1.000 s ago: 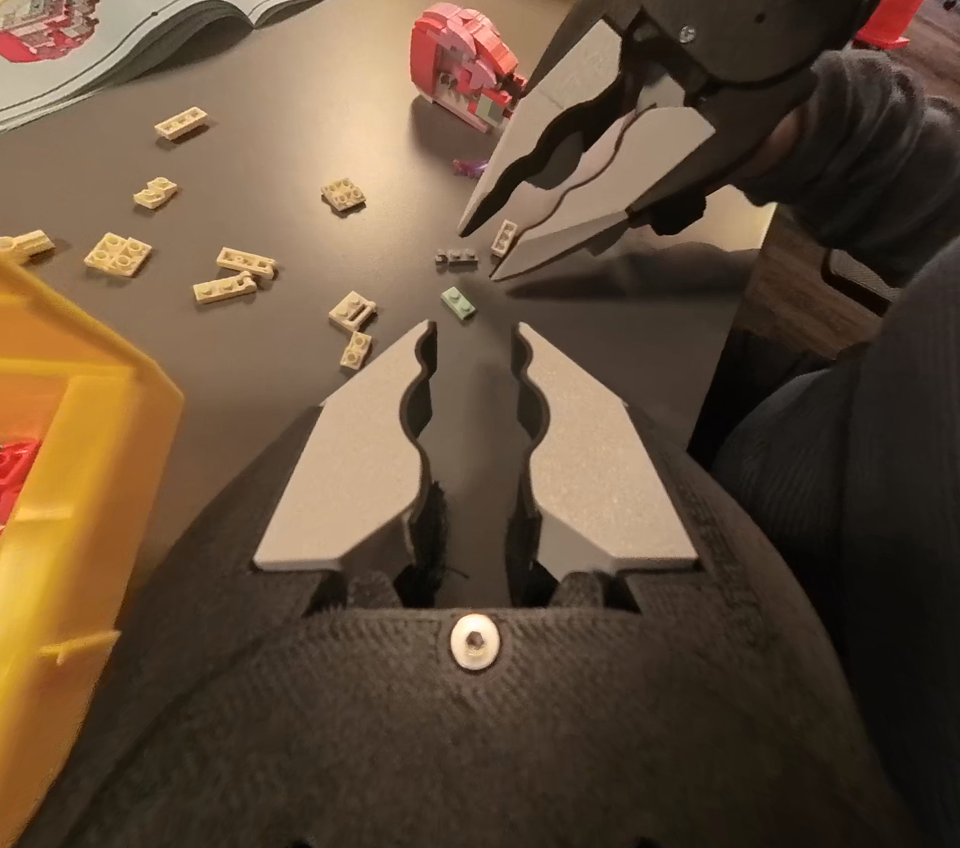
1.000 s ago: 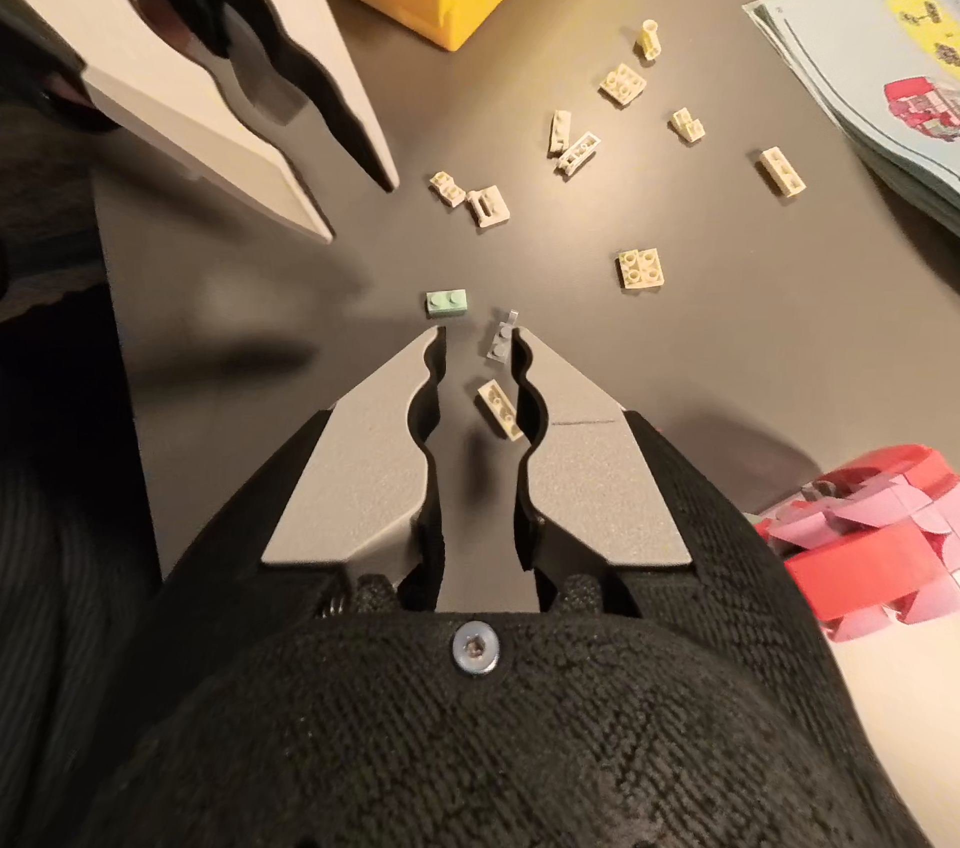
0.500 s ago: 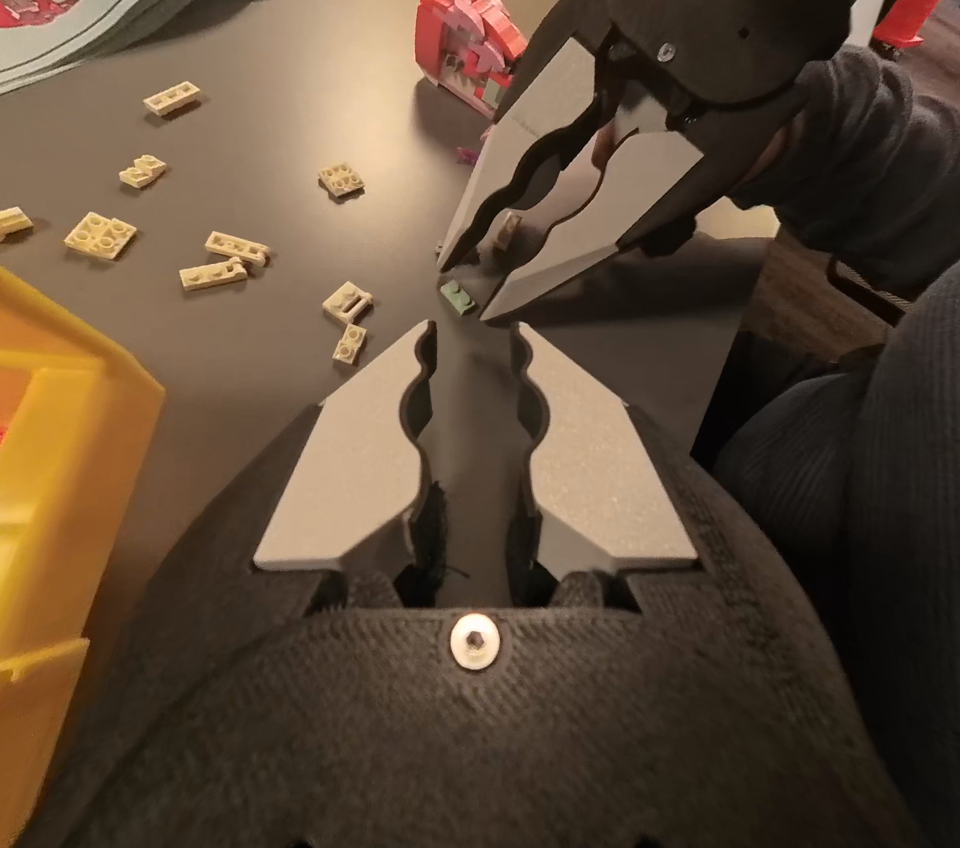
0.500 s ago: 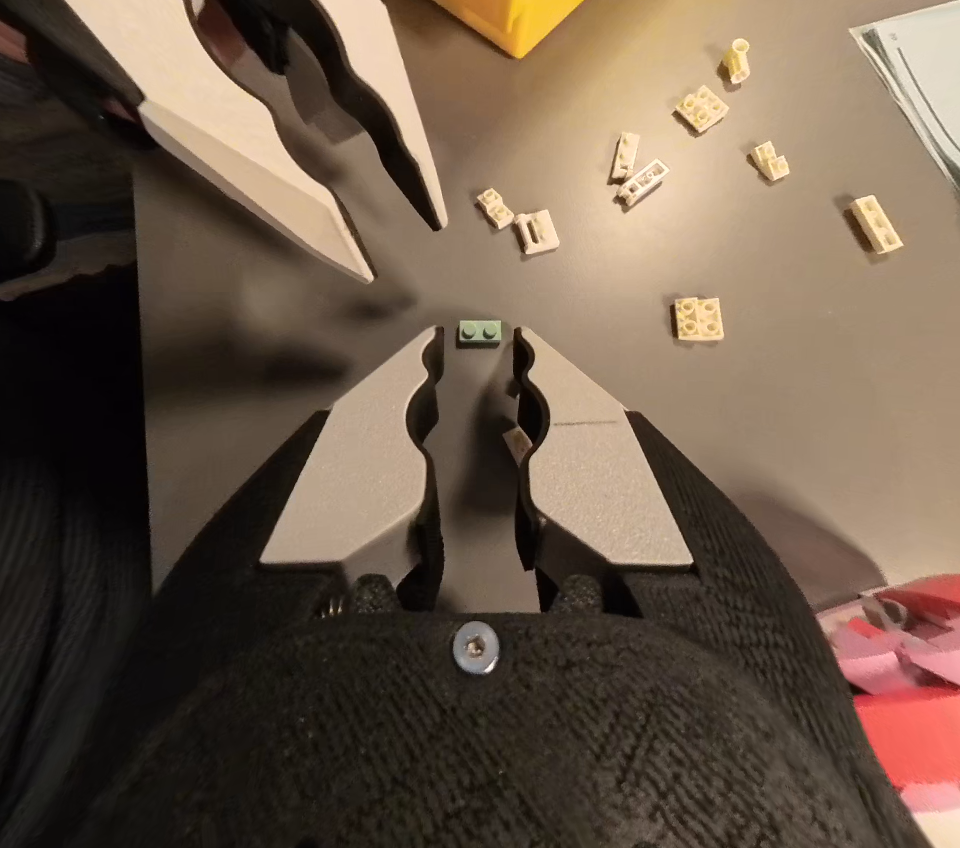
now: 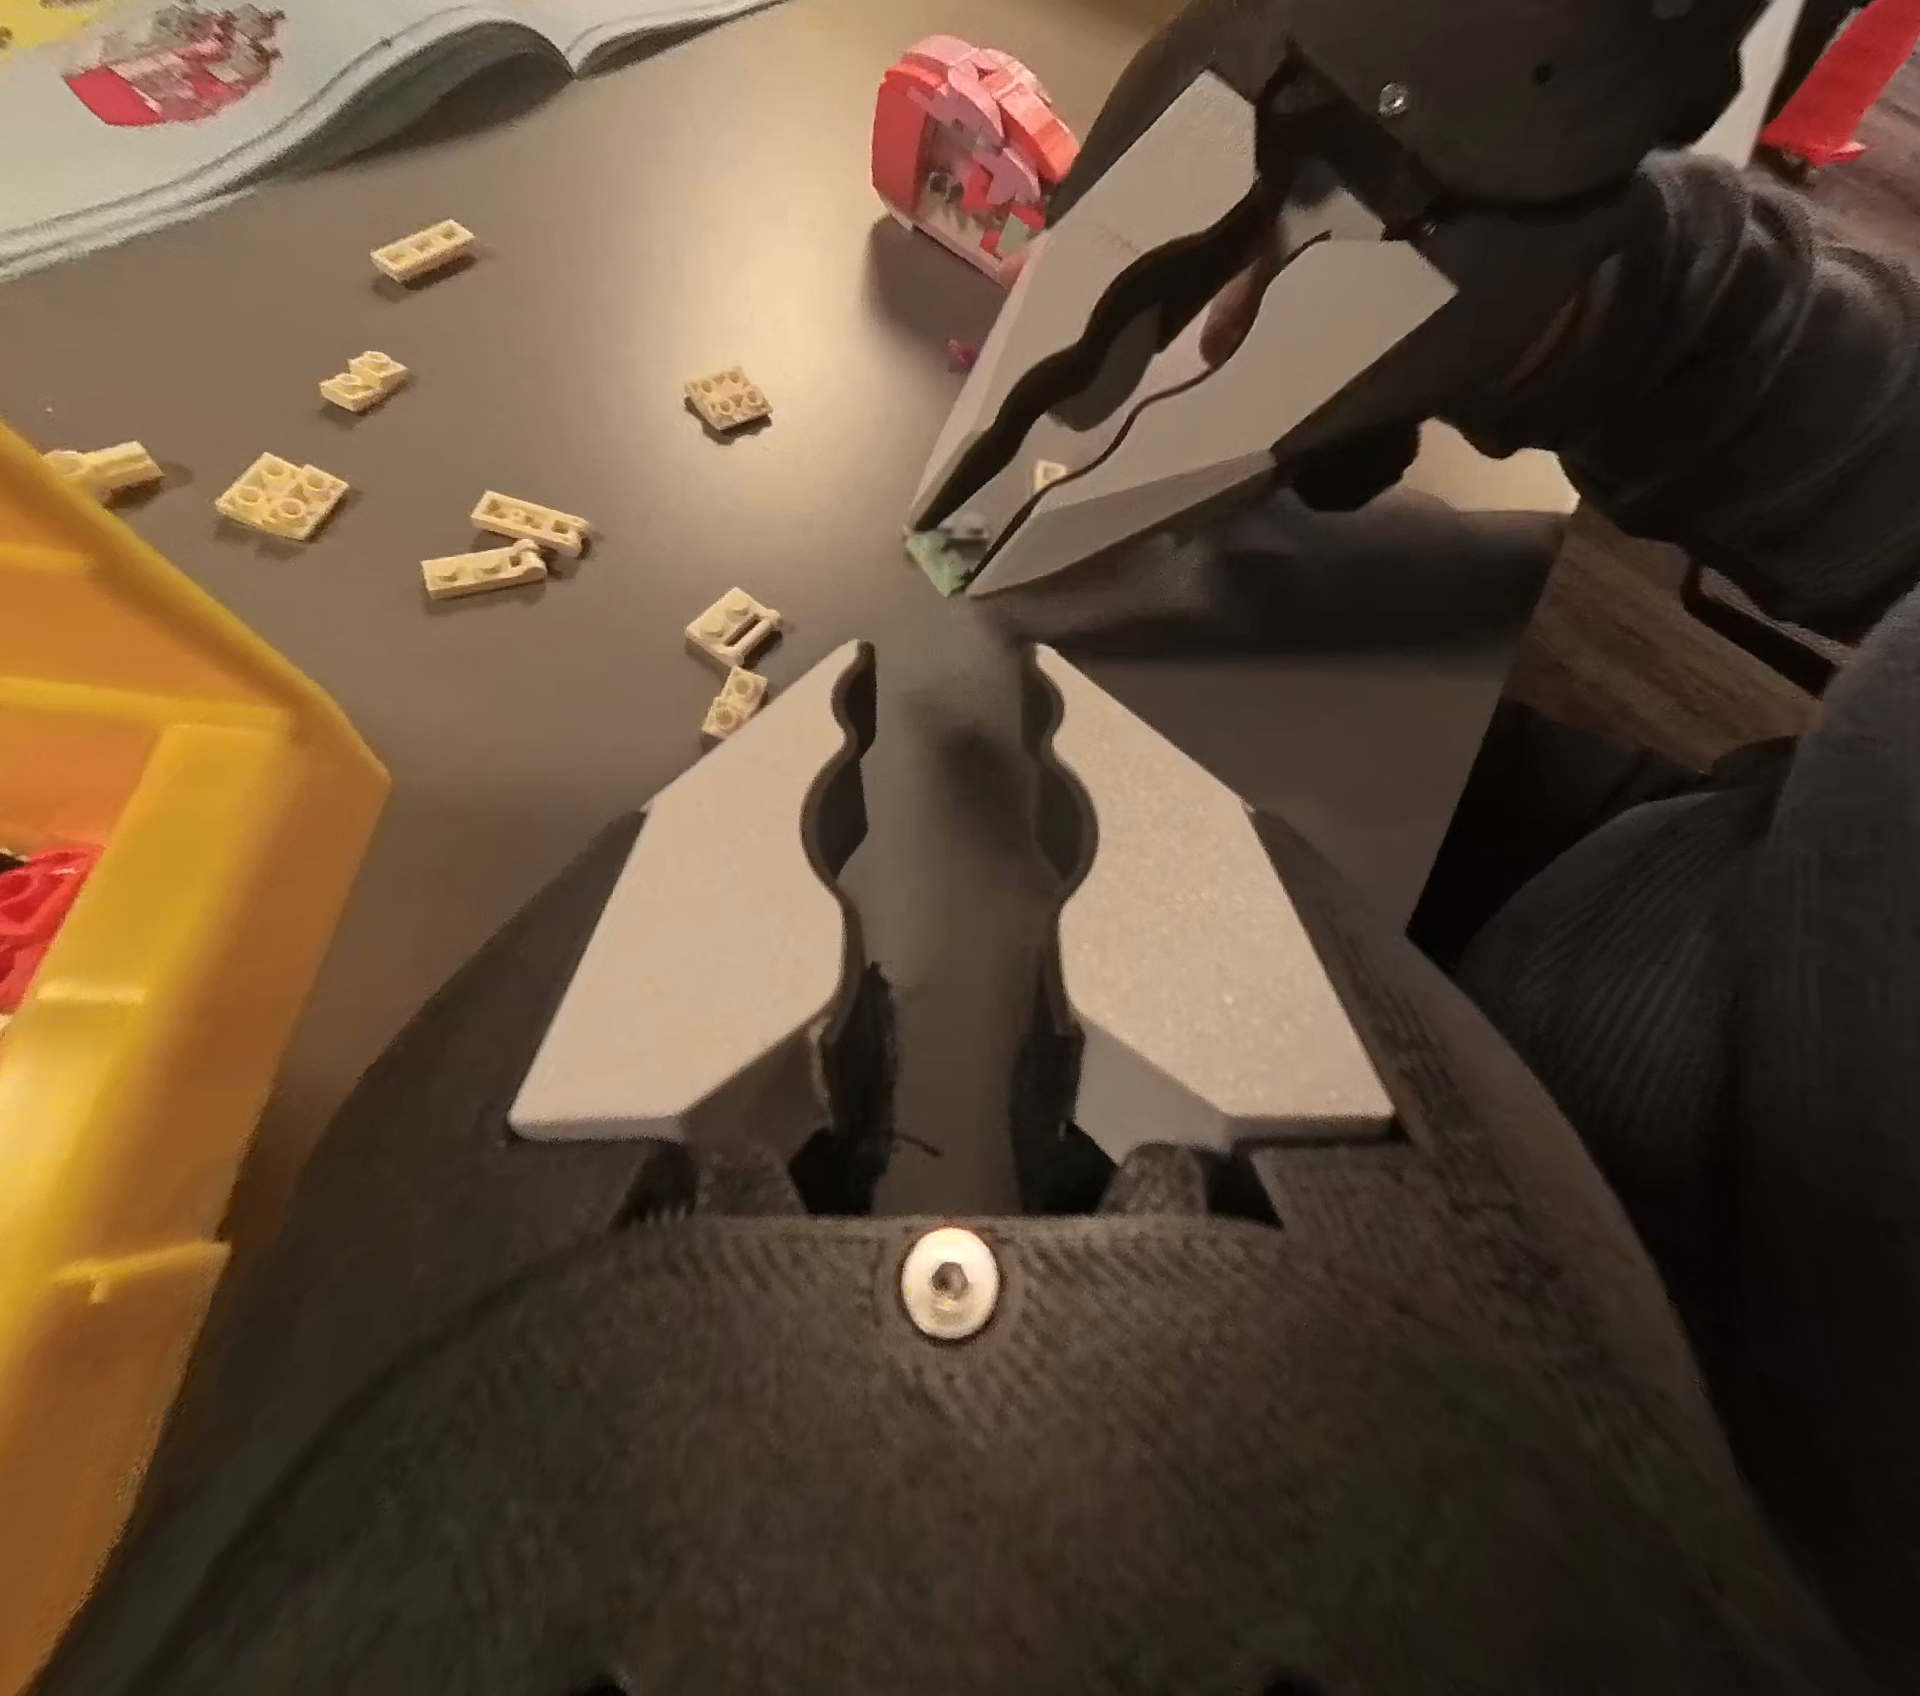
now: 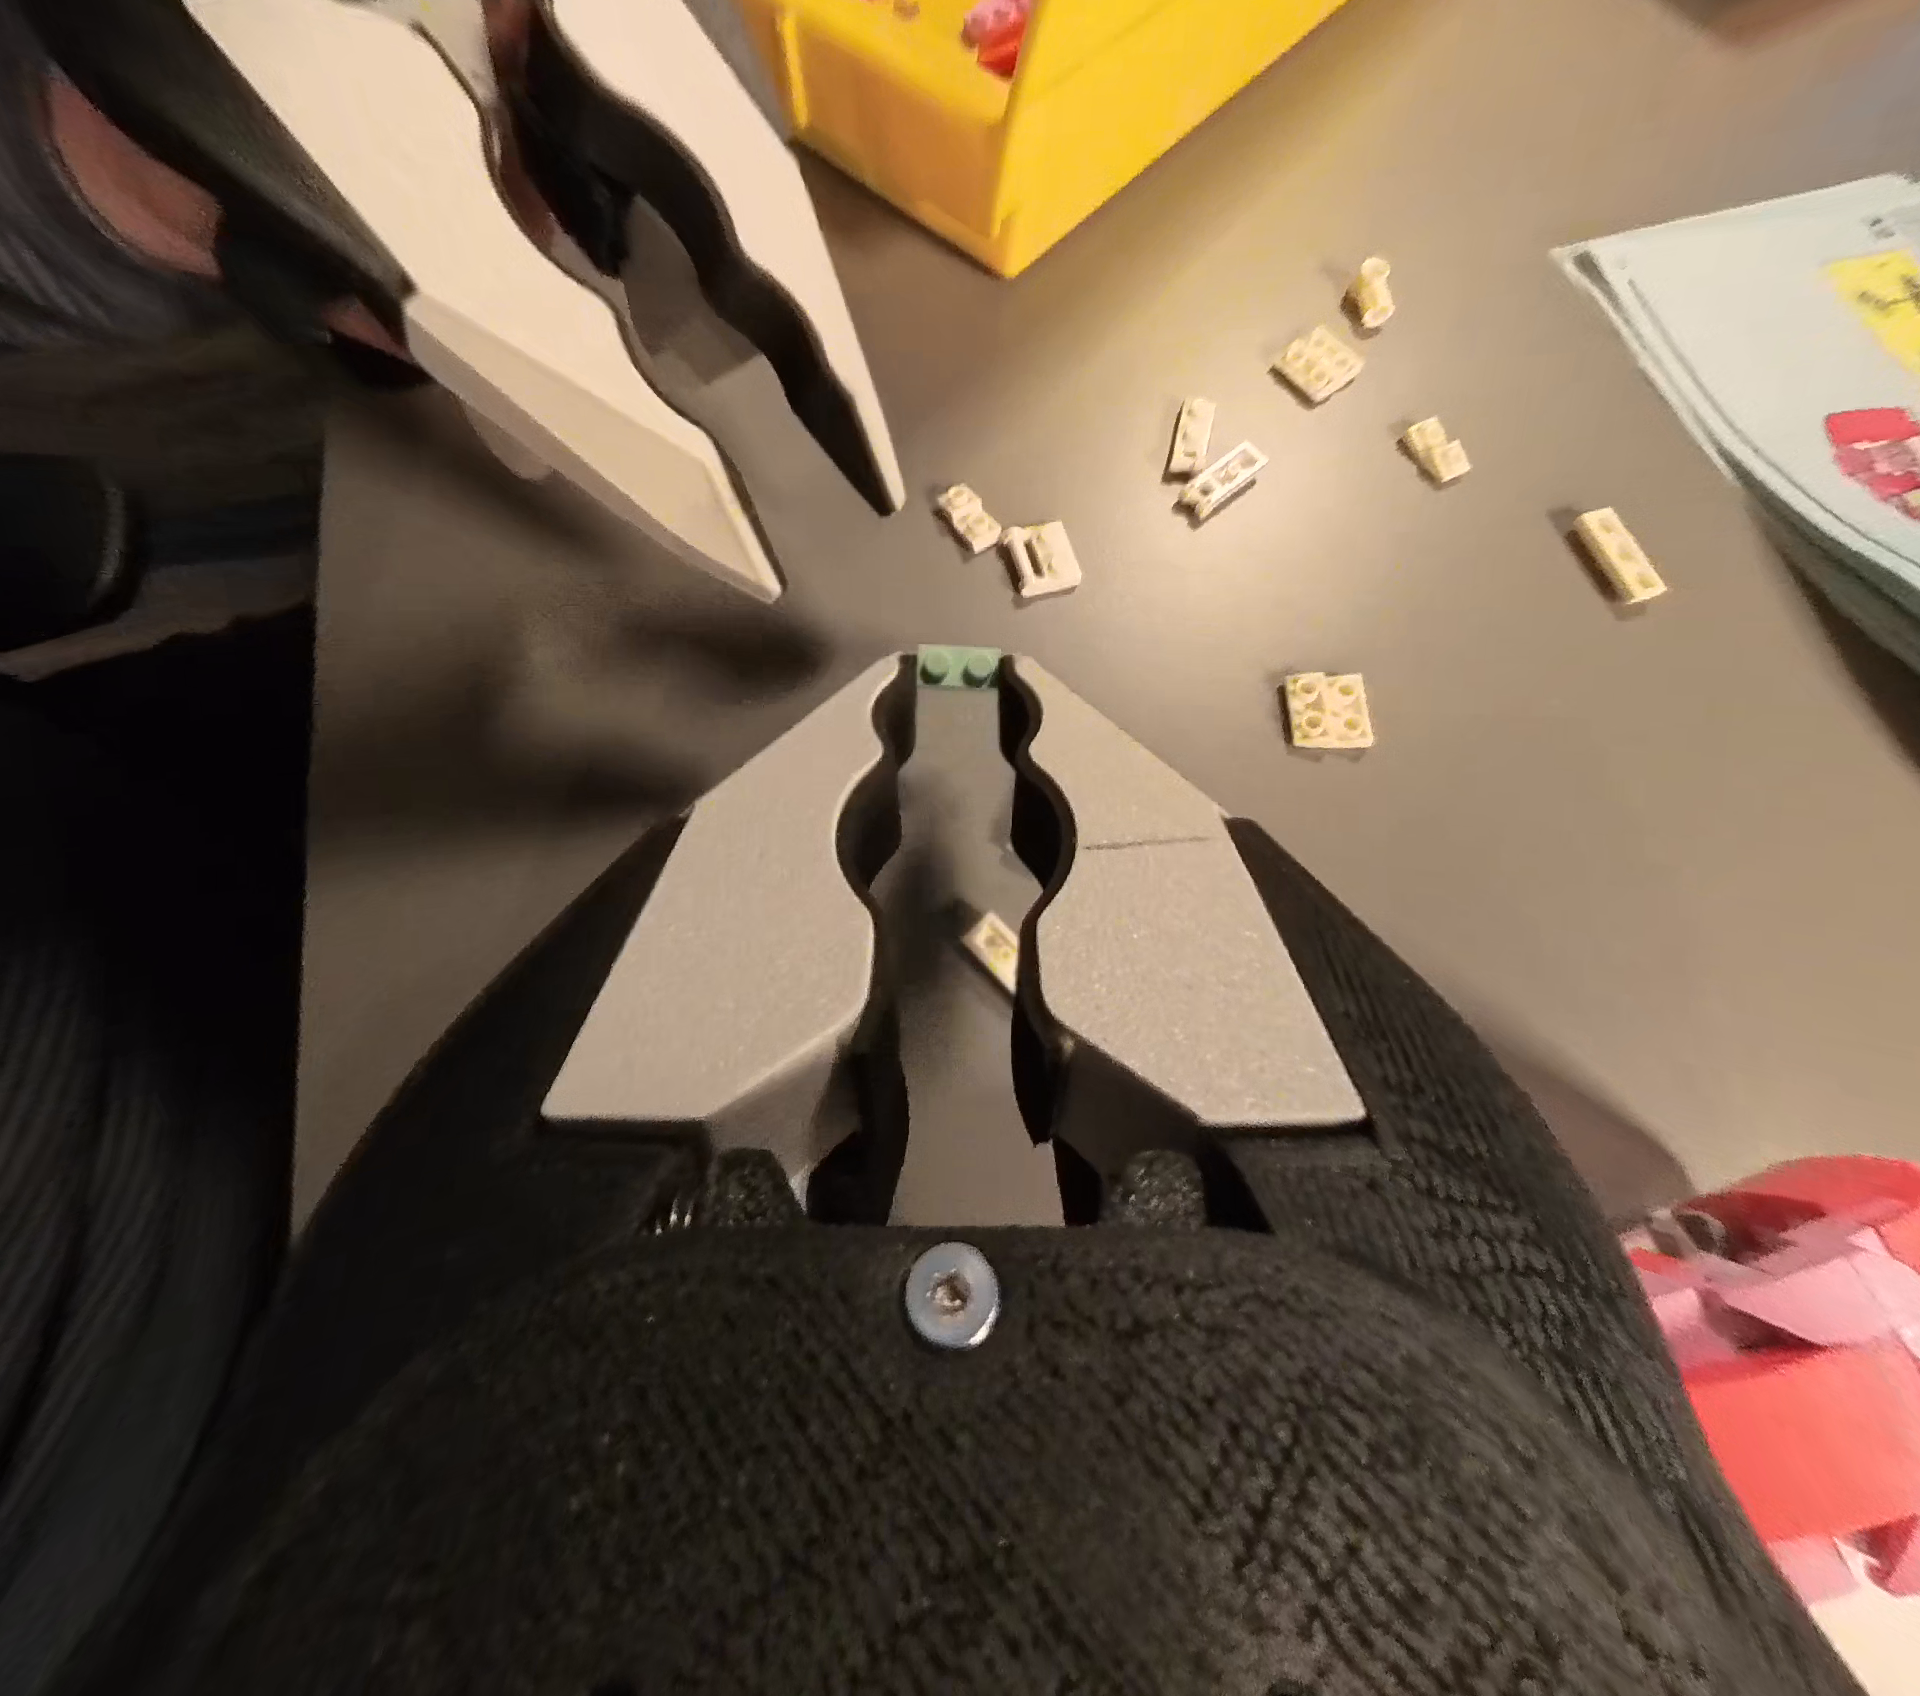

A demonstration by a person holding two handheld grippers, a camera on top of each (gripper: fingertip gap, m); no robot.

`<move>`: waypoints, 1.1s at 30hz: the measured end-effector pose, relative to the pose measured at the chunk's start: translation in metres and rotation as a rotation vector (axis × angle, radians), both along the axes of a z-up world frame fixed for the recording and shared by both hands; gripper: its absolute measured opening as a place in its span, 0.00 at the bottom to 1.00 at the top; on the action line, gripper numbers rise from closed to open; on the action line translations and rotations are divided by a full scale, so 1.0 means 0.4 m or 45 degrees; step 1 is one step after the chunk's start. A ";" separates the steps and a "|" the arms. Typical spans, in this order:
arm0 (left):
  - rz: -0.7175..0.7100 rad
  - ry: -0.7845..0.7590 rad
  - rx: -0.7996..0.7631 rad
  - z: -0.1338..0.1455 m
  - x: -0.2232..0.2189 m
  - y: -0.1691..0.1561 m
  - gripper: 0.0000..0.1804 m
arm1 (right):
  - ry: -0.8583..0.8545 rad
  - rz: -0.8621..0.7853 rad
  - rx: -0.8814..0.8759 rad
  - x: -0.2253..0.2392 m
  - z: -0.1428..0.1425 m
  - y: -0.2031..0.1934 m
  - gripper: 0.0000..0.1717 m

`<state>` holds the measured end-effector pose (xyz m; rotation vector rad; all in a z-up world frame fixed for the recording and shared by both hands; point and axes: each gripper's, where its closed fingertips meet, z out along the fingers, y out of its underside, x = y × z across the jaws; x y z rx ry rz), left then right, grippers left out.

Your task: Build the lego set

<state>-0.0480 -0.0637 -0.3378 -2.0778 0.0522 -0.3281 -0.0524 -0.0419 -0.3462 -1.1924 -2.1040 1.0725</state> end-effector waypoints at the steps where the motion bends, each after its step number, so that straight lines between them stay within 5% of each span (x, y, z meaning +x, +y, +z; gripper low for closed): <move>1: 0.008 0.026 0.020 0.005 -0.003 0.001 0.15 | 0.012 -0.011 -0.027 -0.001 0.010 0.002 0.08; 10: 0.075 0.347 0.340 0.082 -0.021 0.030 0.08 | 0.071 -0.145 -0.200 -0.027 0.084 0.007 0.08; 26: 0.112 0.732 0.430 0.096 -0.012 0.062 0.13 | 0.108 -0.167 -0.335 -0.029 0.130 -0.005 0.08; 33: 0.153 0.936 0.479 0.112 -0.011 0.059 0.06 | 0.095 -0.145 -0.418 -0.028 0.139 -0.019 0.08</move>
